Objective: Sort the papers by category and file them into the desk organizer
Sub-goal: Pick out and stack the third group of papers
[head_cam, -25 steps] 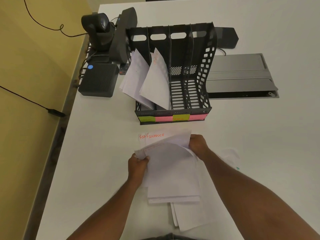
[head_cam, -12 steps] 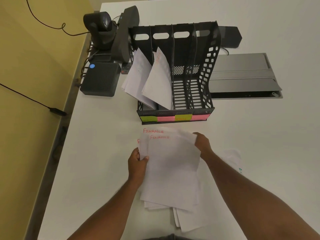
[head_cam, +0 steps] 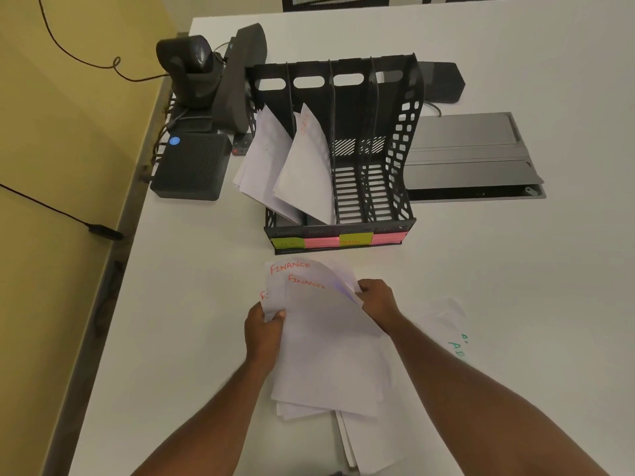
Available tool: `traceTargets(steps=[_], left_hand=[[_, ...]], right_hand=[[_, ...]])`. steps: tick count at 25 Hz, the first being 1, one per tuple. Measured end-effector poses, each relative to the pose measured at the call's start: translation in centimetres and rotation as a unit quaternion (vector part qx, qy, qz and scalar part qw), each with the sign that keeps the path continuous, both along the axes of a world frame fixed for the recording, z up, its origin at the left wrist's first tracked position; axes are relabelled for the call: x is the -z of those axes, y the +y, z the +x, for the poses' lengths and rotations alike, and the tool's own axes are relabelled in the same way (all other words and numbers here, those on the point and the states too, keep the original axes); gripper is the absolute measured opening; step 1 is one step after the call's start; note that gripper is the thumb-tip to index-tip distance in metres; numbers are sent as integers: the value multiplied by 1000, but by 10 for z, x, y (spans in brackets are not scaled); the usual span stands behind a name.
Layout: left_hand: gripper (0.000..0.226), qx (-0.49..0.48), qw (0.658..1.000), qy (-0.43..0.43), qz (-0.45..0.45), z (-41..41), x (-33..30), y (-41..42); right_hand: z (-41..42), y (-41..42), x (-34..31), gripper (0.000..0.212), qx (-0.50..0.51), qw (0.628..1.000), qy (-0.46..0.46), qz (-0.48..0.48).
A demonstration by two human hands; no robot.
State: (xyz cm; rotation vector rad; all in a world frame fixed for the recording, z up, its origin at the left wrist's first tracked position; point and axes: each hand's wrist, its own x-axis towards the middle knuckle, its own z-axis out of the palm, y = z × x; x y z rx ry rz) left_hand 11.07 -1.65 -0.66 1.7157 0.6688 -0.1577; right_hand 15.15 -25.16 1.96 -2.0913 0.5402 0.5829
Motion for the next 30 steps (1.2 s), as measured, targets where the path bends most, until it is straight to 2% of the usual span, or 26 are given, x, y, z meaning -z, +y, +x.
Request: traceTargets(steps=[2,6,9,11,12,15,17,19,21,23,26,28,30], left_hand=[[30,1,1000,2,-17,3,0,0],[31,39,998,17,-42,4,-3,-1],[28,65,997,7,-26,2,-8,-2],[21,72,997,-2,0,1,-13,-4],[18,70,998,-4,8,0,-15,-5],[15,46,999,22,6,-1,-20,-5],[18,33,998,52,11,-3,-22,-3],[35,23,998,64,-4,-9,-24,0],[51,33,996,85,-15,-19,-24,3],[48,49,991,120,-18,-32,-22,5],[32,62,978,163,-110,-53,-17,3],[40,114,969,169,-138,-70,-12,1],[43,165,966,163,-113,-85,-9,-1]], right_hand=[[-5,-4,-5,26,2,998,-29,61],[-24,-21,-22,28,35,970,-71,232],[-36,-29,-26,18,61,952,-87,286],[-39,-32,-23,17,105,947,-53,299],[-41,-35,-20,21,127,940,-25,316],[-55,-51,-9,58,183,902,49,389],[-72,-62,-3,66,196,881,62,425],[-92,-65,0,60,177,881,70,432],[-112,-63,6,55,135,899,89,408],[-130,-57,12,54,120,910,113,380],[-148,-45,21,46,106,926,119,342],[-153,-38,26,39,111,937,107,313],[-154,-31,24,35,107,950,93,278]])
